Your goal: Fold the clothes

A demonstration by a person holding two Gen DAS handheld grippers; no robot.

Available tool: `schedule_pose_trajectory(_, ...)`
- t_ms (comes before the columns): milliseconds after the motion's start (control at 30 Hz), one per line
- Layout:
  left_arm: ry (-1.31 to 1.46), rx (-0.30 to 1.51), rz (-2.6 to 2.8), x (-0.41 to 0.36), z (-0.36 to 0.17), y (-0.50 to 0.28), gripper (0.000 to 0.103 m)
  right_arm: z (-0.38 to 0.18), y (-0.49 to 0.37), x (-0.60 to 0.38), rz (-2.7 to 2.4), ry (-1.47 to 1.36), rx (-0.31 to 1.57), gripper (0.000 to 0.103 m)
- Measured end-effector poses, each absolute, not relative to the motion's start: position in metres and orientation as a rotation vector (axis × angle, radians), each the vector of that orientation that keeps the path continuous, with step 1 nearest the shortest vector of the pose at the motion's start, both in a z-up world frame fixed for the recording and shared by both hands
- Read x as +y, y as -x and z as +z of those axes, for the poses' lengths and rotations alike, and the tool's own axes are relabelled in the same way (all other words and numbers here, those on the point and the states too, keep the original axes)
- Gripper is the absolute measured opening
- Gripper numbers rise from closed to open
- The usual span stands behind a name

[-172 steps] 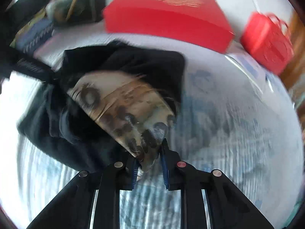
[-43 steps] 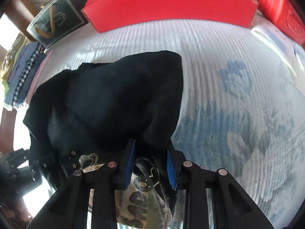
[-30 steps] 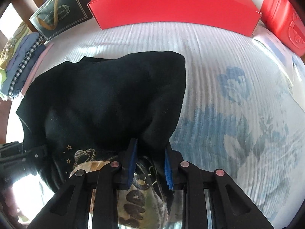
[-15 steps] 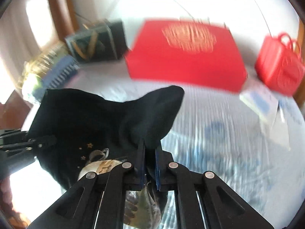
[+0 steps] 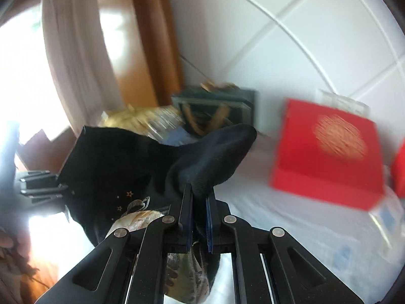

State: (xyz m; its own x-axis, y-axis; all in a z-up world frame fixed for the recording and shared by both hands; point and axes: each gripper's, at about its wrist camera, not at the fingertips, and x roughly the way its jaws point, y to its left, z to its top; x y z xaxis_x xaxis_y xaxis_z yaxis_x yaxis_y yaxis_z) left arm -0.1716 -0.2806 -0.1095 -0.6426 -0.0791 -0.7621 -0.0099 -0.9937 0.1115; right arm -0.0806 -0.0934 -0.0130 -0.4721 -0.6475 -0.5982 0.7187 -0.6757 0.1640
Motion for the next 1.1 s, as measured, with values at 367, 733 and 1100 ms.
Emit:
schedule_pose_trajectory(367,-1.356,-0.235,-2.711,-0.465,-0.092,0.338,0.017,-0.007,0.162,-0.311,-2.095,-0.825,-0.195,0.008)
schedule_pose_trajectory(733,-1.499,-0.226,-2.609,-0.501,-0.188,0.394,0.037,-0.128,0.203,-0.377,-2.168,-1.165,-0.010,0.015)
schedule_pose_trajectory(1100,-1.319,-0.099,-2.722,-0.485,-0.117,0.320,0.103,-0.057,0.137,-0.348,-2.182,-1.041,0.135,0.102)
